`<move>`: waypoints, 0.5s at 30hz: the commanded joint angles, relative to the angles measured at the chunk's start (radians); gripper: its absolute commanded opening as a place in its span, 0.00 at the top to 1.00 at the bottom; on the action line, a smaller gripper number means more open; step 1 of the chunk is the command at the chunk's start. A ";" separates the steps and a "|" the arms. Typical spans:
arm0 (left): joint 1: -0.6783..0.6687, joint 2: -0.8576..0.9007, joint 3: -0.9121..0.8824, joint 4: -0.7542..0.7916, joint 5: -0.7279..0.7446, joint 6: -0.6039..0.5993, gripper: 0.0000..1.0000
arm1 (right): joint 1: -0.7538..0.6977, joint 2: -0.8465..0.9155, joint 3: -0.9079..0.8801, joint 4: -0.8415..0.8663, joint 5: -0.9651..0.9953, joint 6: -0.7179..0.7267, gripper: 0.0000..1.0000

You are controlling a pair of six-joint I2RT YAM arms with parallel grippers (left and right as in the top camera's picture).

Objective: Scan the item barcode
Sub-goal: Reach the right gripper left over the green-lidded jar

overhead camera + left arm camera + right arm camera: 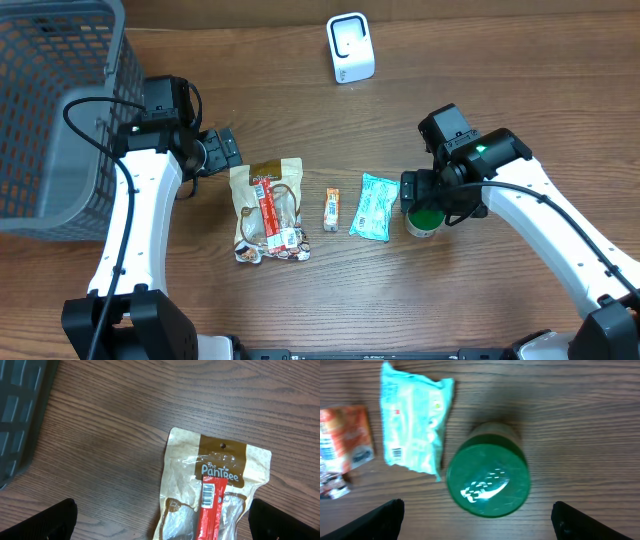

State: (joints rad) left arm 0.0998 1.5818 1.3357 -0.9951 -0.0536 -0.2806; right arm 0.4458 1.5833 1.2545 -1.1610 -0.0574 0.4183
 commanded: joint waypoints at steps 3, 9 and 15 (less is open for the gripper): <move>-0.002 -0.003 0.014 0.005 -0.006 0.008 0.00 | -0.002 -0.003 -0.005 0.020 0.028 -0.002 0.04; -0.002 -0.003 0.014 0.005 -0.006 0.008 0.00 | -0.002 -0.003 -0.024 0.031 0.029 0.001 0.05; -0.002 -0.003 0.014 0.005 -0.006 0.008 0.00 | -0.002 -0.002 -0.083 0.080 0.029 0.001 0.05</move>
State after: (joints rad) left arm 0.0998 1.5818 1.3357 -0.9951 -0.0536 -0.2806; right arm 0.4458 1.5833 1.2045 -1.1011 -0.0437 0.4183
